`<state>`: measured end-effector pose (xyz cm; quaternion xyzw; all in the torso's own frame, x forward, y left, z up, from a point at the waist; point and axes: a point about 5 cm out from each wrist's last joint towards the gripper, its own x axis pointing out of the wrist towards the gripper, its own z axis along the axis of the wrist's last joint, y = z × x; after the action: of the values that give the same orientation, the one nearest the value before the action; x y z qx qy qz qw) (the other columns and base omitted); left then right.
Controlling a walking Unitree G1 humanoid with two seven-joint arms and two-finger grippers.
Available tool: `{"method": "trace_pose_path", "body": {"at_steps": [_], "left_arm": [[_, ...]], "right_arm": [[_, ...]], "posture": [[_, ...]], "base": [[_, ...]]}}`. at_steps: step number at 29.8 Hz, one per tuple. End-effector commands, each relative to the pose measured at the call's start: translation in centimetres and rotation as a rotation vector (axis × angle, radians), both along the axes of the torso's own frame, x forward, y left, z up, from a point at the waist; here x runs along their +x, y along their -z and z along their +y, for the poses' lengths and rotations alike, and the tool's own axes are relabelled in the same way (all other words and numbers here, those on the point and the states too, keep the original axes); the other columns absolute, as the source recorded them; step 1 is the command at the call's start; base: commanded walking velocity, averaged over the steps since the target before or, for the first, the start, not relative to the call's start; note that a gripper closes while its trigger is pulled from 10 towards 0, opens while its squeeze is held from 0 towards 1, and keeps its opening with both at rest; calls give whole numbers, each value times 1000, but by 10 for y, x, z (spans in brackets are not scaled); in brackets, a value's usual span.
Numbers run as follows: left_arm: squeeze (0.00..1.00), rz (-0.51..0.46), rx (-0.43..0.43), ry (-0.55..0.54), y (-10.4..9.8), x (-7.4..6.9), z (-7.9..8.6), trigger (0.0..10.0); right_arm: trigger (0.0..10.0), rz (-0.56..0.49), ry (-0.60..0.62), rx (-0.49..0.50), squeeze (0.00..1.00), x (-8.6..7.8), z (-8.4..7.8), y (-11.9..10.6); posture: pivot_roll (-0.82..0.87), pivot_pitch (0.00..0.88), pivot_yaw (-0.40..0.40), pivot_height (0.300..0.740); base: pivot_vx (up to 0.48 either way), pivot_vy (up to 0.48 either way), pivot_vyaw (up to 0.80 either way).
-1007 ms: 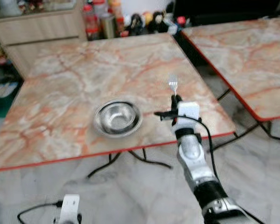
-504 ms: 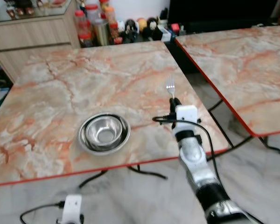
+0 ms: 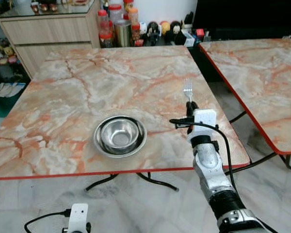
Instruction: Setting the table
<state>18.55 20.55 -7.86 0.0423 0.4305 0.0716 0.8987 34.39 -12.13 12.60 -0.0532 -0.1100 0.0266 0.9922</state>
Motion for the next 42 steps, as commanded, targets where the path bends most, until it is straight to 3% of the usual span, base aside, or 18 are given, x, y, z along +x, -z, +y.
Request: {"method": "trace_pose_path", "body": {"at_steps": [1, 9, 19, 37, 42], "left_arm": [[0, 21, 7, -12, 2, -5, 5, 10000], [0, 15, 11, 4, 1, -2, 4, 10000], [0, 3, 14, 22, -1, 0, 4, 10000], [0, -8, 11, 22, -2, 1, 5, 10000], [0, -7, 10, 24, -2, 1, 5, 10000]], "right_arm": [[10000, 6, -12, 13, 0, 0, 4, 0], [10000, 18, -9, 24, 0, 1, 4, 1], [10000, 17, -4, 16, 0, 0, 4, 2], [10000, -11, -15, -31, 0, -1, 6, 0], [10000, 1, 2, 6, 0, -1, 4, 1]], "posture": [[-4, 45, 5, 740], [-3, 41, 7, 740], [1, 52, 11, 740], [3, 57, 21, 740], [5, 59, 19, 740]], "base": [[0, 349, 0], [0, 350, -305], [0, 0, 0], [395, 0, 200], [419, 0, 248]]}}
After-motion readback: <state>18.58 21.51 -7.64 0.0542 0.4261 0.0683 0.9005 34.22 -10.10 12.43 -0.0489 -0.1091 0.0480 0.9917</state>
